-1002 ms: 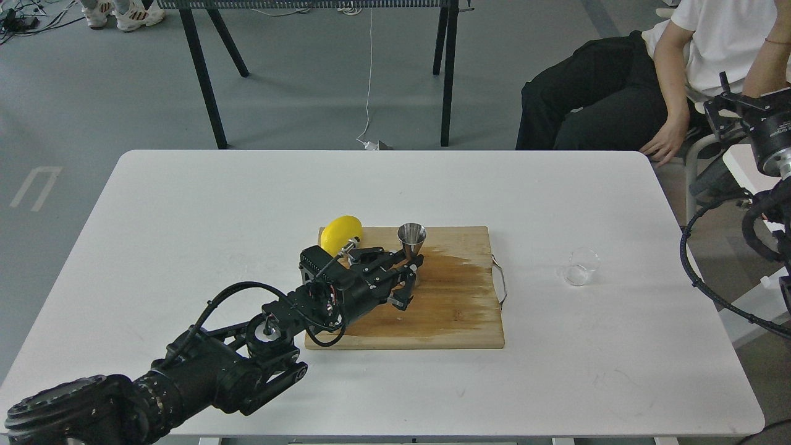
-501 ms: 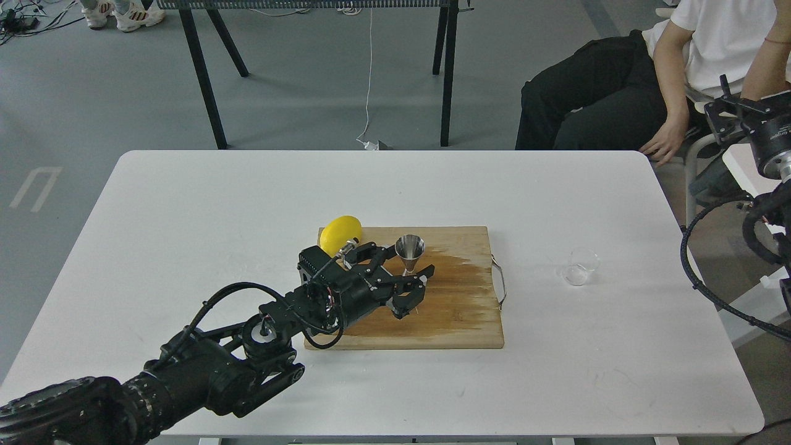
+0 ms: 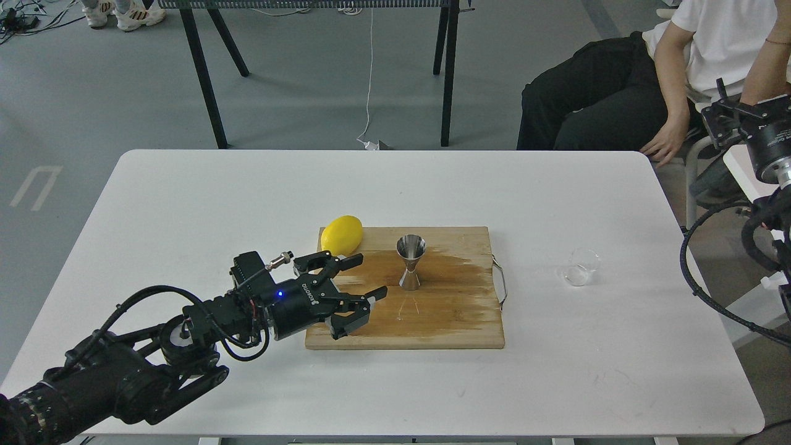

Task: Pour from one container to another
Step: 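Open the left gripper and pull the left arm back, then move the right gripper toward the small clear glass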

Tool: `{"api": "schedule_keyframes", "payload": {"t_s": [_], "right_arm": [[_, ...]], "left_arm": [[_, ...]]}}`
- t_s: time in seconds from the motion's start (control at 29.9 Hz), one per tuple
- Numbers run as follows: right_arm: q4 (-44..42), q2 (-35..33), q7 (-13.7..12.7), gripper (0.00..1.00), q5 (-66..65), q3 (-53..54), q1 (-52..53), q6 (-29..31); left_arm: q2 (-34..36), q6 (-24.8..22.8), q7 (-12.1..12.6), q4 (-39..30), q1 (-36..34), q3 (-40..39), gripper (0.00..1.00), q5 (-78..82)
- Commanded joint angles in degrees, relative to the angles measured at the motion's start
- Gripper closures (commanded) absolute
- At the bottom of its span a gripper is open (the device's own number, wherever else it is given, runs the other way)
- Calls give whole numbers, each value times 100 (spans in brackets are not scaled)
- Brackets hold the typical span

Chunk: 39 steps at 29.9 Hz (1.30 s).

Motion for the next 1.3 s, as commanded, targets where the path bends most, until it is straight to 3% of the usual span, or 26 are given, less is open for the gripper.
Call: {"api": "schedule_keyframes", "payload": {"t_s": [0.0,0.17,0.23,0.3,0.5,0.67,0.73,0.83,0.93,1.04,1.14,1.27], "right_arm": [[-38,-260,-31,0,-7,-31,-284,212],[-39,-270,-57,0,28,-22,-486,212],[84,-270,-144,0,45,-5,-732,212],[347,-270,-250,0,54,48,-925,212],[1427,-313,-286,0,309,206,-1847,212],[2491,-402,-286,0,581,584,-2735,212],[2703,-384,-286,0,818,646,-3008,212],[2941,-340,-277,0,942,646,-3395,212],[2950,-156,-259,1,951,663,-3598,212],[2941,28,-259,1,959,664,-3747,212],[2941,239,-294,1,977,550,-3853,212],[2985,705,-382,1,1336,409,-3836,-740]], "left_arm": [[482,-7,-41,-55,-50,-18,18,0],[853,-68,-41,-55,-331,-45,17,-1861],[844,-103,-41,-37,-428,-167,12,-2880],[792,-112,-41,-46,-428,-430,2,-4127],[616,-515,-41,-20,-788,-695,0,-6643],[413,-1612,-41,42,-815,-1239,0,-8445],[431,-2454,-41,208,-815,-1555,0,-9122],[378,-3870,-41,1059,-824,-2047,0,-9949],[64,-4794,-41,1999,-1034,-2373,0,-10696],[-157,-5232,-41,2624,-1254,-2383,0,-11303],[-167,-5232,-41,2819,-1324,-2356,0,-11621],[-175,-5232,-41,2819,-1351,-2321,0,-11656]]}}
